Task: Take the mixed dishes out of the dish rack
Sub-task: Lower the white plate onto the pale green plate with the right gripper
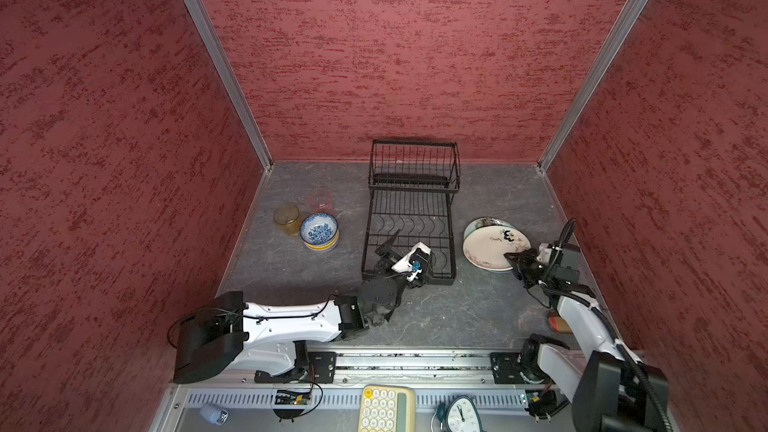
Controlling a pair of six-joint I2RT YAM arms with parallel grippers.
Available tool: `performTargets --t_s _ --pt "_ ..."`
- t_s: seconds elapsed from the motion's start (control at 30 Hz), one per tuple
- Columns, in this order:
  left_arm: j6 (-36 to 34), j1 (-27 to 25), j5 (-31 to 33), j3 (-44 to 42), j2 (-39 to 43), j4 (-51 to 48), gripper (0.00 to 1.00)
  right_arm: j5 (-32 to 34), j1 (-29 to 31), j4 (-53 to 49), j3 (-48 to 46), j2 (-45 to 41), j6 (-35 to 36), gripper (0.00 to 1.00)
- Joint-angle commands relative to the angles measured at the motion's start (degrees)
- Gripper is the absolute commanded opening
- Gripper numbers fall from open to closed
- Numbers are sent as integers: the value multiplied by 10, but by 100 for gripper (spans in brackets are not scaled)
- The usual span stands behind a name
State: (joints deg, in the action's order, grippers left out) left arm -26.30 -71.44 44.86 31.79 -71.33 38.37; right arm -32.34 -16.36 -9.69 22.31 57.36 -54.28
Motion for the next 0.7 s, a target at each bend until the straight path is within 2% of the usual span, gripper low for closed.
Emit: performTargets --t_s 0.0,0.13,0.43,0.67 --pt "1 -5 -9 4 4 -1 100 -25 -6 67 5 -7 11 0" --pt "2 -7 -7 8 1 -4 99 -6 -7 51 8 -9 25 1" --pt "8 -16 -11 14 0 -14 99 16 -7 26 17 -4 49 12" --pt "10 -17 -11 18 -12 -13 99 70 -6 -36 32 -21 93 19"
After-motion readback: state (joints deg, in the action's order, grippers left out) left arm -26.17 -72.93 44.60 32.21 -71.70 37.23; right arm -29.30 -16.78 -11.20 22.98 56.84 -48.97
